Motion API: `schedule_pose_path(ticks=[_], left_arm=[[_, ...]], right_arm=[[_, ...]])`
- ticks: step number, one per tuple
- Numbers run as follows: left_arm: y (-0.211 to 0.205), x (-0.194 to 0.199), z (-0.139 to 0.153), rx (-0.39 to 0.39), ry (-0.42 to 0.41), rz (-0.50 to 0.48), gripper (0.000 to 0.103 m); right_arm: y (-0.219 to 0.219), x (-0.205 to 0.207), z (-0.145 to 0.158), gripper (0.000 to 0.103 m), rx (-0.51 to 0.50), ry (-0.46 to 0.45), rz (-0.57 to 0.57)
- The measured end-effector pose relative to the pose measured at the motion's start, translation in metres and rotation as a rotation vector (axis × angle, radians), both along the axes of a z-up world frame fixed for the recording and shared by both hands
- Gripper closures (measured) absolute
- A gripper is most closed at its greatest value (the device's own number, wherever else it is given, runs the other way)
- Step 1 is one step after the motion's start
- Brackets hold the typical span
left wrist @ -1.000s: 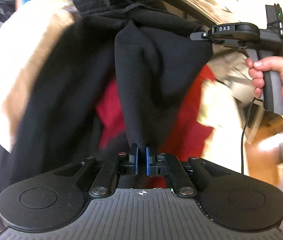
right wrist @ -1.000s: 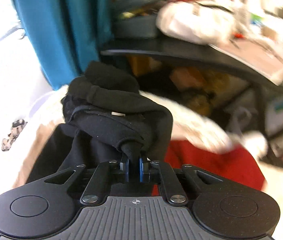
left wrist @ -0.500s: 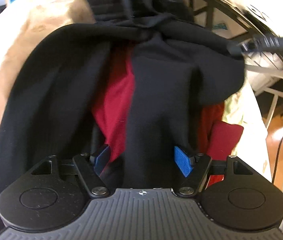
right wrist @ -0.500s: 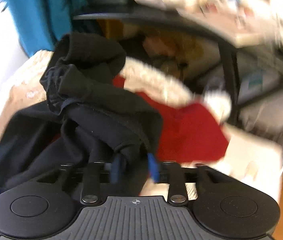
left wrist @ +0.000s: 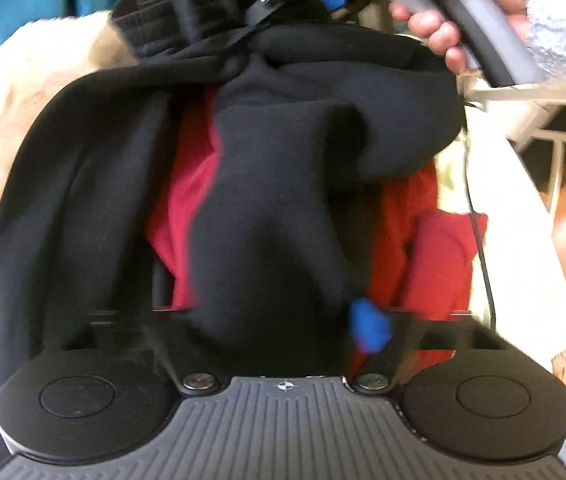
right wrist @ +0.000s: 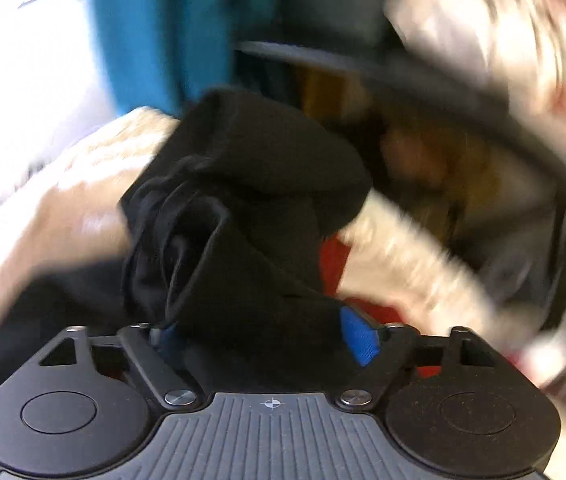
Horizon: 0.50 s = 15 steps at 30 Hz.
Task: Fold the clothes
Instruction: 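Lift the black hoodie off the pile with both grippers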
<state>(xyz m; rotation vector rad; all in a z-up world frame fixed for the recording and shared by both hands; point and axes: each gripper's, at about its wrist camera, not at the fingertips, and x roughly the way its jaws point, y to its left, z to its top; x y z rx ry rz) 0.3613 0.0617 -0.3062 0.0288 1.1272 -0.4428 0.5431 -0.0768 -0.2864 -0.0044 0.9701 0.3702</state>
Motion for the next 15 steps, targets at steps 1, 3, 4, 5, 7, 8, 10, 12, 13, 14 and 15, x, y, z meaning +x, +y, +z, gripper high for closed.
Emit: schedule_pose_path(ticks=[1,3,4,5,7,8,10,12,13,14,15], left_arm=[[0.008,0.005,0.004,-0.037,0.025,0.046,0.071],[0.026,0.007,0.018,-0.09,0.036,0.12,0.081],[0.035,0.004,0.026,-0.107,0.024,0.149,0.082],[0.044,0.002,0.035,-0.124,0.011,0.177,0.083],[0.06,-0.009,0.06,-0.118,-0.035,0.224,0.084],[0.07,-0.014,0.073,-0.109,-0.064,0.254,0.084],[0.094,-0.023,0.099,-0.111,-0.108,0.338,0.084],[0.12,-0.035,0.125,-0.13,-0.159,0.418,0.084],[0.128,-0.039,0.137,-0.132,-0.19,0.437,0.084],[0.135,-0.045,0.149,-0.139,-0.224,0.444,0.084],[0.143,-0.05,0.161,-0.146,-0.257,0.451,0.084]], right_arm=[[-0.007,0.008,0.001,0.074,0.05,0.024,-0.052],[-0.022,0.015,0.015,0.079,0.128,0.027,-0.12],[-0.03,0.014,0.026,0.08,0.158,0.008,-0.137],[-0.04,0.006,0.044,0.082,0.187,-0.026,-0.147],[-0.06,-0.011,0.08,0.083,0.243,-0.095,-0.168],[-0.07,-0.019,0.098,0.085,0.272,-0.128,-0.18],[-0.097,-0.042,0.137,0.086,0.336,-0.165,-0.246],[-0.12,-0.068,0.172,0.086,0.385,-0.185,-0.306],[-0.129,-0.085,0.188,0.087,0.399,-0.2,-0.326],[-0.134,-0.1,0.198,0.088,0.395,-0.215,-0.338],[-0.14,-0.116,0.208,0.088,0.391,-0.231,-0.35]])
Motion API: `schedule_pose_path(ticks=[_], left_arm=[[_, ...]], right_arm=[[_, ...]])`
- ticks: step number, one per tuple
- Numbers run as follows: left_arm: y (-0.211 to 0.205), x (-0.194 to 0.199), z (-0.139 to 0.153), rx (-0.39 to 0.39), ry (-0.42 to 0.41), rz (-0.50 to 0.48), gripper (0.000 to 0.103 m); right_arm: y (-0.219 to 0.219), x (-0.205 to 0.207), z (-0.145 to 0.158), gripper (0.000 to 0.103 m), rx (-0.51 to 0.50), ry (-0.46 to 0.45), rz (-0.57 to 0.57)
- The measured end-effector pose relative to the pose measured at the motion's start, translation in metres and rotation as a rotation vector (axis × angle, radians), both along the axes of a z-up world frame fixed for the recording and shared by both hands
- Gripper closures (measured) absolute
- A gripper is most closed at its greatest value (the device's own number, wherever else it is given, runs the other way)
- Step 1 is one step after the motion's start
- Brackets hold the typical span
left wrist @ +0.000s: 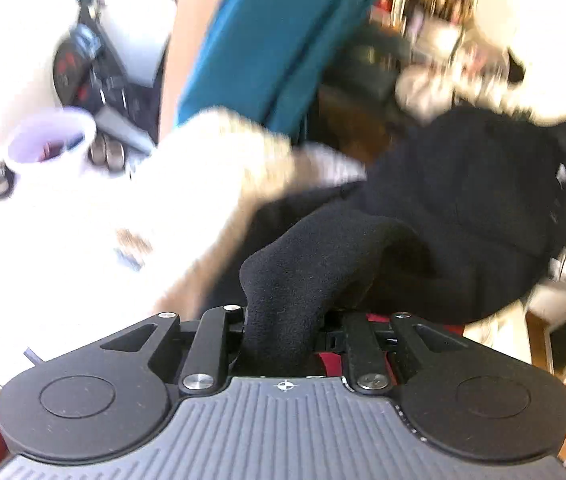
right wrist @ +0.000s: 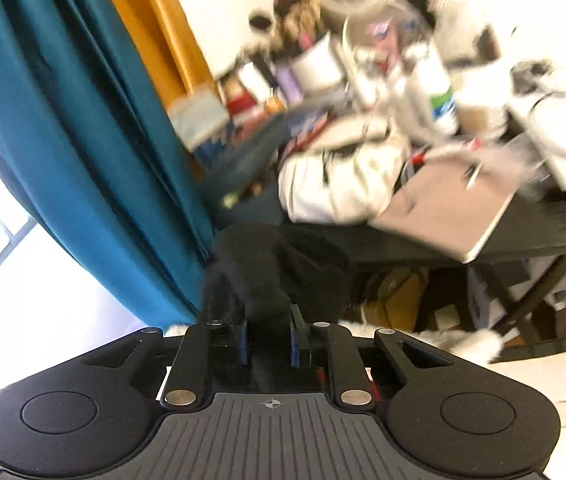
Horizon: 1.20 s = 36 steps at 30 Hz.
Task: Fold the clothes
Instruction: 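Lift the black hoodie off the pile with both grippers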
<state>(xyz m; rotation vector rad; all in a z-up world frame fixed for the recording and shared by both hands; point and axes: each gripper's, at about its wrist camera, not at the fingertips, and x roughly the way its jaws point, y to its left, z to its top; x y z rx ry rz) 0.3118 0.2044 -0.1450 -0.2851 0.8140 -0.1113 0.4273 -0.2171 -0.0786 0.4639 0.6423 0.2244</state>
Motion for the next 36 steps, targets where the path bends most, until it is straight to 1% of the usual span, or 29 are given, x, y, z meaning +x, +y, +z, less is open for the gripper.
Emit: schedule_pose_path(ticks=[1,2,4,5,7,9,10,11,12,13,14,15,16,17,20,23,24,27,29,32,34,35,36], left_arm=[[0.004,-0.001,0.005,-0.004,-0.007,-0.008,0.084],[0.009,-0.002,0.01,-0.006,-0.015,-0.017,0.084],[0.001,-0.001,0.004,0.051,-0.008,-0.079,0.084],[-0.004,0.0,0.0,0.078,-0.002,-0.11,0.084],[-0.024,0.008,-0.02,0.126,0.043,-0.198,0.084],[-0.043,0.011,-0.039,0.169,0.092,-0.276,0.084],[-0.052,0.01,-0.047,0.185,0.116,-0.298,0.084],[-0.06,0.009,-0.054,0.201,0.139,-0.32,0.084],[-0.065,0.007,-0.058,0.21,0.145,-0.319,0.084],[-0.069,0.005,-0.061,0.219,0.15,-0.316,0.084],[-0.068,0.005,-0.058,0.206,0.153,-0.293,0.084],[-0.066,0.004,-0.055,0.192,0.155,-0.269,0.084],[-0.065,0.004,-0.052,0.179,0.157,-0.245,0.084],[-0.059,0.001,-0.048,0.164,0.144,-0.226,0.084],[-0.056,-0.003,-0.024,0.152,0.086,-0.196,0.084],[-0.054,-0.003,-0.002,0.138,0.027,-0.172,0.085],[-0.054,-0.002,0.006,0.128,0.008,-0.158,0.085],[-0.053,0.002,0.028,0.099,-0.036,-0.116,0.085],[-0.055,0.003,0.042,0.114,-0.07,-0.119,0.085],[-0.059,0.004,0.055,0.132,-0.096,-0.132,0.085],[-0.058,0.004,0.06,0.122,-0.111,-0.118,0.085],[-0.056,0.004,0.065,0.107,-0.127,-0.115,0.085],[-0.055,0.005,0.069,0.092,-0.143,-0.112,0.085]], right_arm=[[-0.006,-0.015,0.009,0.089,-0.004,-0.01,-0.015],[-0.012,-0.026,0.011,0.089,-0.004,0.006,-0.034],[-0.022,-0.046,-0.003,0.089,-0.001,0.062,-0.069],[-0.025,-0.052,-0.019,0.089,-0.008,0.107,-0.088],[-0.026,-0.061,-0.053,0.088,-0.026,0.191,-0.122],[-0.028,-0.067,-0.096,0.088,-0.034,0.274,-0.142],[-0.028,-0.07,-0.118,0.086,-0.038,0.316,-0.152],[-0.025,-0.074,-0.136,0.083,-0.04,0.372,-0.159],[-0.023,-0.078,-0.154,0.081,-0.043,0.428,-0.167],[-0.021,-0.088,-0.167,0.074,-0.041,0.469,-0.19],[-0.018,-0.098,-0.173,0.064,-0.045,0.472,-0.209],[-0.016,-0.109,-0.18,0.059,-0.048,0.474,-0.229],[-0.013,-0.12,-0.185,0.049,-0.052,0.476,-0.248],[-0.01,-0.132,-0.188,0.043,-0.053,0.466,-0.257],[-0.004,-0.155,-0.204,0.038,-0.026,0.481,-0.239],[0.004,-0.169,-0.221,0.033,-0.026,0.499,-0.241],[0.003,-0.172,-0.227,0.032,-0.012,0.495,-0.255],[-0.005,-0.175,-0.247,0.03,0.078,0.48,-0.304],[-0.008,-0.176,-0.259,0.029,0.154,0.468,-0.327],[-0.004,-0.174,-0.266,0.03,0.238,0.409,-0.336],[0.0,-0.172,-0.271,0.028,0.303,0.369,-0.348],[0.0,-0.169,-0.275,0.024,0.34,0.366,-0.363],[0.003,-0.167,-0.28,0.024,0.366,0.378,-0.382]])
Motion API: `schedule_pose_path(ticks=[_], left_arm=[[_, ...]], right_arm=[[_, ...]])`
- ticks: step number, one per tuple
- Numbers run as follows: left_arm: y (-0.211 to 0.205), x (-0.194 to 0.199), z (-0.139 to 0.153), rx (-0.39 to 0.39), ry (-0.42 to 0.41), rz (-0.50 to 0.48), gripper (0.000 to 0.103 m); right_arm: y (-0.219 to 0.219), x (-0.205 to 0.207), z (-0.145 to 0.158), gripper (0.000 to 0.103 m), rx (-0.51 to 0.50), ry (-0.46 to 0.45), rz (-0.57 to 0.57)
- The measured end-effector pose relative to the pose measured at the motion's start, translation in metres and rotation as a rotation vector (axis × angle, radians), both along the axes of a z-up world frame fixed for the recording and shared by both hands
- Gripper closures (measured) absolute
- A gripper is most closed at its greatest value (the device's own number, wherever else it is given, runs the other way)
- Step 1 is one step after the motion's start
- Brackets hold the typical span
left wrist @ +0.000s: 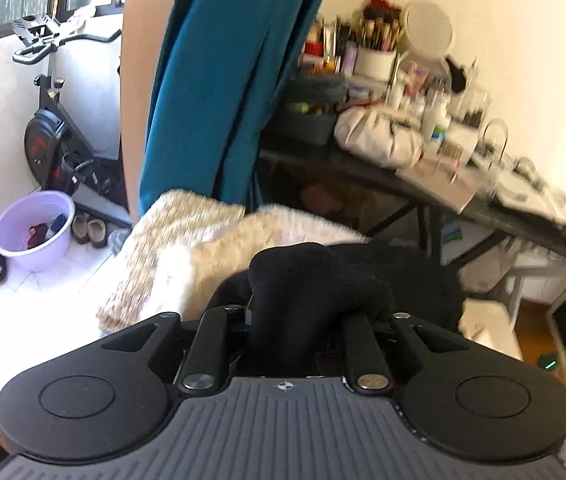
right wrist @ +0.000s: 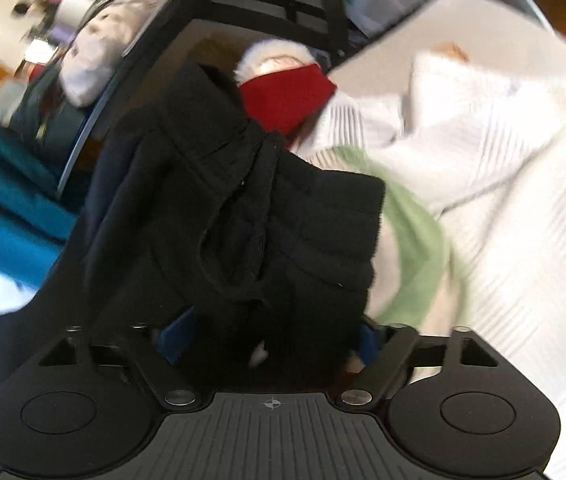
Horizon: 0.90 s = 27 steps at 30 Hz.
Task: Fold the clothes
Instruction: 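Lift the black hoodie off the pile with both grippers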
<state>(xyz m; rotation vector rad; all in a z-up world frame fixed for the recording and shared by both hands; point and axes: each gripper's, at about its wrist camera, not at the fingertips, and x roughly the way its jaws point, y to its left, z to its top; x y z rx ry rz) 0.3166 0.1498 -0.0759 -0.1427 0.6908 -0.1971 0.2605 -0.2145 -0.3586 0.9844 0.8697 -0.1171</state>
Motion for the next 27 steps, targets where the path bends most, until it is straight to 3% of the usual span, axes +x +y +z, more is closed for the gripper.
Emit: schedule_pose_path(ticks=[2,4,6,9,11,14,18,19,20,21,22,23,27], left_arm=[[0.005,0.001,0.007,-0.022,-0.028,0.013,0.085],[0.011,0.001,0.016,-0.038,-0.048,0.036,0.085],[0.017,0.001,0.025,-0.061,-0.065,0.061,0.085],[0.026,0.003,0.036,-0.091,-0.074,0.067,0.085],[0.031,0.005,0.044,-0.11,-0.08,0.071,0.086],[0.031,0.005,0.051,-0.092,-0.097,0.052,0.086],[0.027,-0.001,0.062,-0.082,-0.133,0.048,0.086],[0.027,-0.002,0.065,-0.079,-0.143,0.049,0.086],[0.029,-0.003,0.067,-0.079,-0.149,0.052,0.086],[0.031,-0.004,0.07,-0.081,-0.158,0.06,0.086],[0.034,-0.005,0.073,-0.083,-0.166,0.069,0.086],[0.039,-0.007,0.077,-0.093,-0.175,0.085,0.086],[0.065,-0.023,0.092,-0.167,-0.221,0.18,0.086]], right_arm=[[0.005,0.005,-0.004,0.036,0.036,0.026,-0.035],[0.011,0.004,0.007,0.04,0.082,0.004,-0.068],[0.017,-0.001,0.024,0.04,0.144,-0.075,-0.076],[0.027,-0.006,0.037,0.026,0.217,-0.141,-0.022],[0.035,-0.003,0.036,0.016,0.209,-0.148,0.065],[0.052,-0.001,0.01,0.018,0.241,-0.077,0.097],[0.075,0.009,-0.028,0.023,0.433,-0.041,-0.07],[0.082,0.015,-0.031,0.031,0.469,-0.033,-0.076],[0.088,0.022,-0.034,0.052,0.504,-0.027,-0.08],[0.091,0.029,-0.024,0.067,0.51,-0.058,-0.051],[0.094,0.036,-0.015,0.093,0.515,-0.089,-0.021],[0.097,0.042,-0.004,0.093,0.518,-0.122,0.007],[0.093,0.055,0.095,0.094,0.405,-0.354,0.096]])
